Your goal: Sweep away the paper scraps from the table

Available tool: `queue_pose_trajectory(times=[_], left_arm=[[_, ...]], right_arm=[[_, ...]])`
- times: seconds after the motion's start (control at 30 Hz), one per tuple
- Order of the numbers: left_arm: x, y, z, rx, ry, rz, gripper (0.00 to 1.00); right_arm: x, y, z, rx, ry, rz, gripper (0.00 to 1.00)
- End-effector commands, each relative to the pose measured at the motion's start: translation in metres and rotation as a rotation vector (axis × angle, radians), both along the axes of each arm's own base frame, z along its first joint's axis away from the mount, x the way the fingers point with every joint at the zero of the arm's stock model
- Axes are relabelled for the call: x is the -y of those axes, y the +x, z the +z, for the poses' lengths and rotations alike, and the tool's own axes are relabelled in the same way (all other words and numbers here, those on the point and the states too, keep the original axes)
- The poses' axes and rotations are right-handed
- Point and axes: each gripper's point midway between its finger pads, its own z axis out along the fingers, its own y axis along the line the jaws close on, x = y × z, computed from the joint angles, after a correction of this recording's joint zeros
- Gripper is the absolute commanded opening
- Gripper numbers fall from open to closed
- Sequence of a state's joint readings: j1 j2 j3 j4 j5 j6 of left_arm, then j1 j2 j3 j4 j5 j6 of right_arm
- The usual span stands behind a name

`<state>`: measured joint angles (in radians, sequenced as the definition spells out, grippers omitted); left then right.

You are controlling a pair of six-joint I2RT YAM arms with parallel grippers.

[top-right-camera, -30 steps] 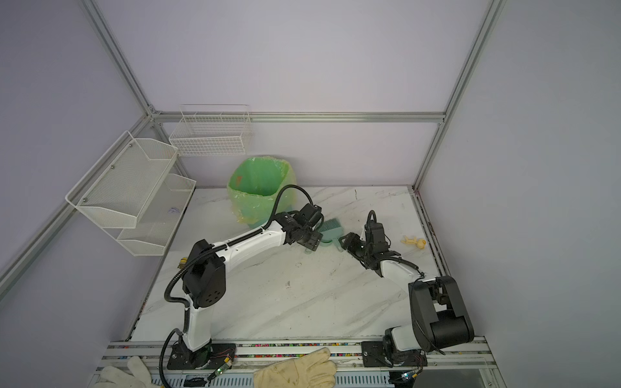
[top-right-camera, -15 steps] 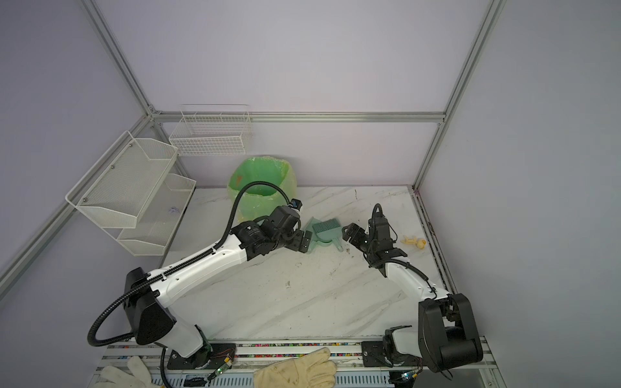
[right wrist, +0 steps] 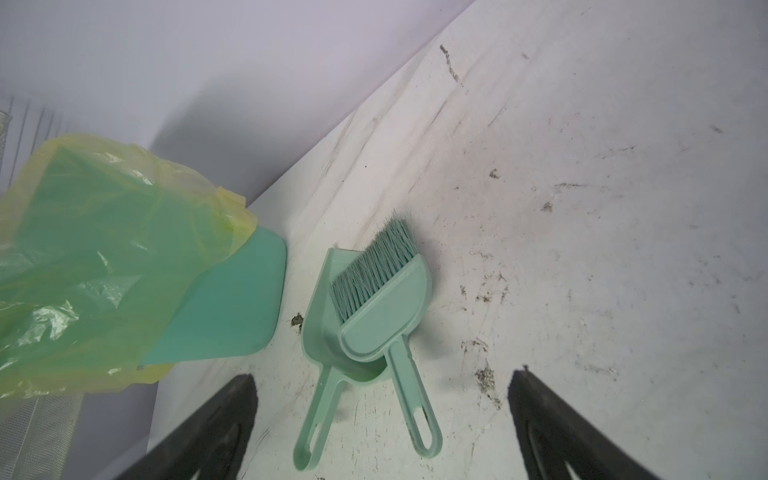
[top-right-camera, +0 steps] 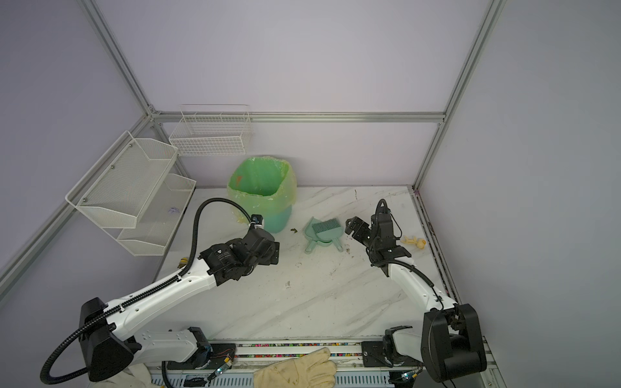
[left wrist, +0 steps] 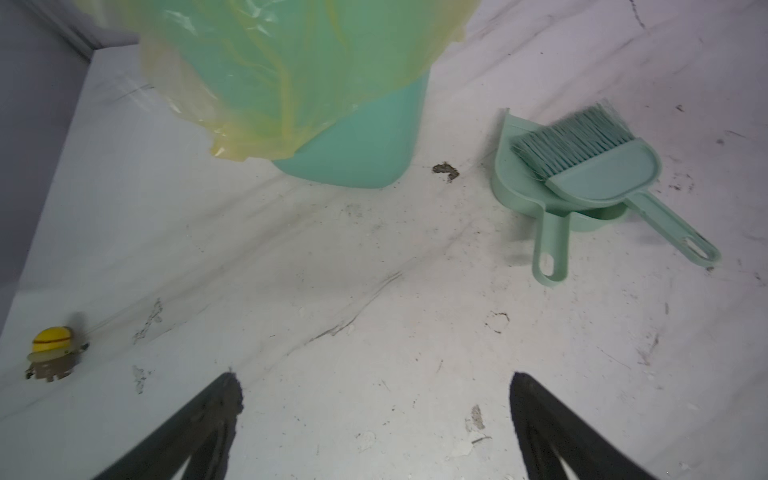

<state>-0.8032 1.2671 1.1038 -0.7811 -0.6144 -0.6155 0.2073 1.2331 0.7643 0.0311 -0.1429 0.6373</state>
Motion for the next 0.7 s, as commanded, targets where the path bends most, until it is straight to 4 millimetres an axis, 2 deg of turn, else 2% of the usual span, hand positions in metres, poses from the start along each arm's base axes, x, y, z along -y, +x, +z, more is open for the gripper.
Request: queue_pose_trajectory(times=[0.0,0.17,0.27,0.37,0.47,0.67], left_arm=[[-0.053,-0.004,-0.004,0.045,0.094,0.171,0.99],[-0.112,-0.005,-0.022,0.007,0.087,0.358,1.00],[-0.137,-0.002,-0.022,0.064,0.120,0.438,0.99],[-0.148,0.006,-0.030,0.123,0.134,0.454,1.00],[-0.146,0.019,-0.035,0.183,0.128,0.443,1.00],[-0.170,0.034,-0.024,0.338,0.248,0.496,1.00]], right_arm=[[0.018,0.001,0.020,0.056,-0.039,-0.080,0.97],[0.037,-0.001,0.037,0.133,-0.080,-0.176,0.98],[0.045,-0.005,0.049,0.182,-0.096,-0.212,0.97],[0.059,-0.011,0.052,0.204,-0.111,-0.280,0.97],[0.070,-0.018,0.055,0.219,-0.123,-0.334,0.97],[0.084,-0.032,0.057,0.253,-0.166,-0.390,0.97]])
